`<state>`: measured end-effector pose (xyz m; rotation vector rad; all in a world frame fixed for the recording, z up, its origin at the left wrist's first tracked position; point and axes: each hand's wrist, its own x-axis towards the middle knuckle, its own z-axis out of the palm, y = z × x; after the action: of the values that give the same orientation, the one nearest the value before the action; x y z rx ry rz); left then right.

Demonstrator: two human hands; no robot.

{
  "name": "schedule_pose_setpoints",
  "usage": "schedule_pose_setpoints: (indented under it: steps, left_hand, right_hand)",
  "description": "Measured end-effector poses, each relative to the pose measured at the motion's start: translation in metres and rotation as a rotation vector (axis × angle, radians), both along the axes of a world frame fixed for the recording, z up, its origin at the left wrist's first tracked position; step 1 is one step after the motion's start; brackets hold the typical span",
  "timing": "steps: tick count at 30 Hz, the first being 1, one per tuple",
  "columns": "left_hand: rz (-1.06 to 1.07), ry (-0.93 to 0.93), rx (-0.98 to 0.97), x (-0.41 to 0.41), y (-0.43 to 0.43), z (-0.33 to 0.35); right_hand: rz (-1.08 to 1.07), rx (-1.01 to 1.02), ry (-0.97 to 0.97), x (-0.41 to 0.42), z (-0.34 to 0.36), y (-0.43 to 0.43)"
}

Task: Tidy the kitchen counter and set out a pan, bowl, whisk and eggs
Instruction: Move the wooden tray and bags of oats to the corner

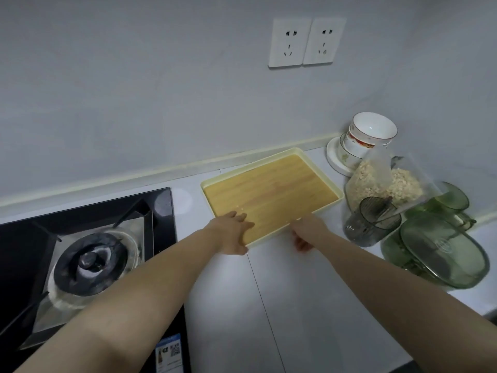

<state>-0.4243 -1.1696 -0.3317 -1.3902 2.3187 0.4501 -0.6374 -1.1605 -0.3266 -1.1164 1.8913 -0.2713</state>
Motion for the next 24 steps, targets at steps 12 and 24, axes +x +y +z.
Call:
schedule_pose_setpoints:
  steps: [12, 24]
  left_hand:
    - [-0.018, -0.031, -0.05, -0.008, -0.025, -0.007]
    - [-0.042, -0.043, -0.07, -0.006, -0.037, -0.012]
  right_hand:
    - [0.627, -0.447, 0.751, -0.017, -0.021, -0.019]
    - [0.721, -0.469, 0.803, -0.012, -0.018, -0.026]
